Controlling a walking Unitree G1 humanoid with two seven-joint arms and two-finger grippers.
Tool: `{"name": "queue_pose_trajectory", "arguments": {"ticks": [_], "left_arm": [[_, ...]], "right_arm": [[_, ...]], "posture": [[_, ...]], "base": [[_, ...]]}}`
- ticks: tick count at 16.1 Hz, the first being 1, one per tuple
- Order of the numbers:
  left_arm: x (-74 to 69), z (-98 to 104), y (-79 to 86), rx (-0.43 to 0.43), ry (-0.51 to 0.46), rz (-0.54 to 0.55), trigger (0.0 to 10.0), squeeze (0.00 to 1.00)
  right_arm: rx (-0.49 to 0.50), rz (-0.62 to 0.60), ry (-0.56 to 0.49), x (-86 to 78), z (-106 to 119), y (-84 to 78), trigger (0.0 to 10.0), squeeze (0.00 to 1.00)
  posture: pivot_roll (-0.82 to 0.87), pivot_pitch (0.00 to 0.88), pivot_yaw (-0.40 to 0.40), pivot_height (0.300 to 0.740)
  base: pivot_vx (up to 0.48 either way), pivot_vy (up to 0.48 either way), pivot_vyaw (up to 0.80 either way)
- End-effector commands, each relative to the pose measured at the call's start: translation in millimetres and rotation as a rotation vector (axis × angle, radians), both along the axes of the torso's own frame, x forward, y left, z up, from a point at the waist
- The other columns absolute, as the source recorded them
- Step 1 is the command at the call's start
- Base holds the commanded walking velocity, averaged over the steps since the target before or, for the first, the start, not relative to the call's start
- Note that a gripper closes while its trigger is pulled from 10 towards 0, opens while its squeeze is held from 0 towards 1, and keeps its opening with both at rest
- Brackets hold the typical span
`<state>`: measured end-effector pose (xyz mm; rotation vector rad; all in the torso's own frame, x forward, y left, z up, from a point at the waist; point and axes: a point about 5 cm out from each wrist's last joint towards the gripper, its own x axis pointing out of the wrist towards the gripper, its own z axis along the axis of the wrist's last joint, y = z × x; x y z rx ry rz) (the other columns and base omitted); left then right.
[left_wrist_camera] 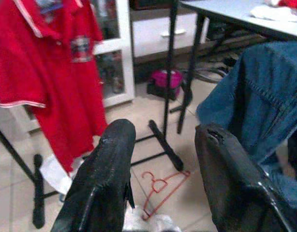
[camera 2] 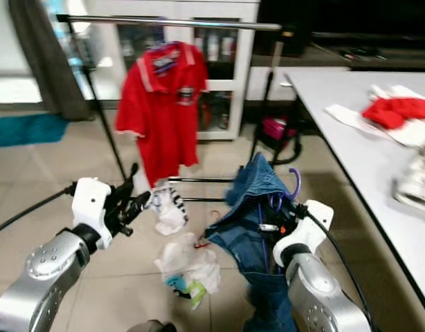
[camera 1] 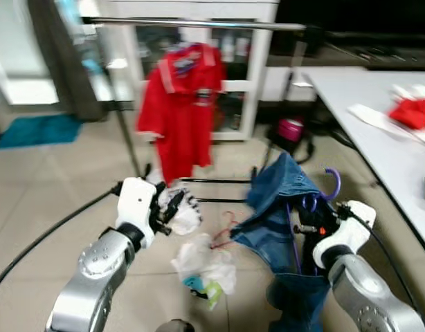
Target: Hang hanger
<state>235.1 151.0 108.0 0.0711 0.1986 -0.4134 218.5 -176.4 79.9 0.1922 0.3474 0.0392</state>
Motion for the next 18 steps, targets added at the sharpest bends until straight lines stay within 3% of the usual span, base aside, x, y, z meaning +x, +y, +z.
{"name": "queue_pose_trajectory", "arguments": {"ticks": [1, 3, 4, 5, 8, 18], "left_arm": [[-1.3, -3, 0.1, 0.007, 0.010, 0.014, 10.0, 0.00], [-5.7, -5, -5.1, 0.011, 0.023, 0.007, 10.0, 0.00], [-0.9, -1, -2.5, 0.074, 0.007, -0.041, 10.0, 0.00], [0.9, -2, 1.4, 0.104, 0.003, -0.043, 10.0, 0.00], [5.4, 8, 11.0, 0.044, -0.011, 0.062, 10.0, 0.00], [8.0, 11, 5.2, 0.009, 0.010, 0.030, 10.0, 0.00]], "right_arm": [[-0.006, -0.025, -0.052, 3.1, 10, -5.9, 10.0, 0.00], [0.003, 0.015, -0.079, 14.4, 17, -13.5, 10.0, 0.00], [0.014, 0.066, -0.097, 25.7, 24, -4.2, 10.0, 0.00], [0.002, 0.077, -0.088, 26.3, 21, 0.0, 10.0, 0.00], [0.079, 0.045, -0.062, 26.6, 15, 3.5, 10.0, 0.00], [0.074, 0.017, -0.070, 28.1, 16, 3.0, 10.0, 0.00]], "posture": [[-0.02, 0.008, 0.014, 0.740], [-0.01, 0.000, -0.023, 0.740], [-0.02, 0.042, -0.031, 0.740], [-0.02, 0.036, -0.038, 0.740], [0.02, 0.019, -0.033, 0.740], [0.00, 0.015, -0.014, 0.740]], "base": [[0.000, 0.000, 0.00], [0.129, 0.000, 0.00], [0.277, 0.000, 0.00], [0.296, 0.000, 0.80], [0.303, 0.000, 0.45], [0.312, 0.000, 0.00]]}}
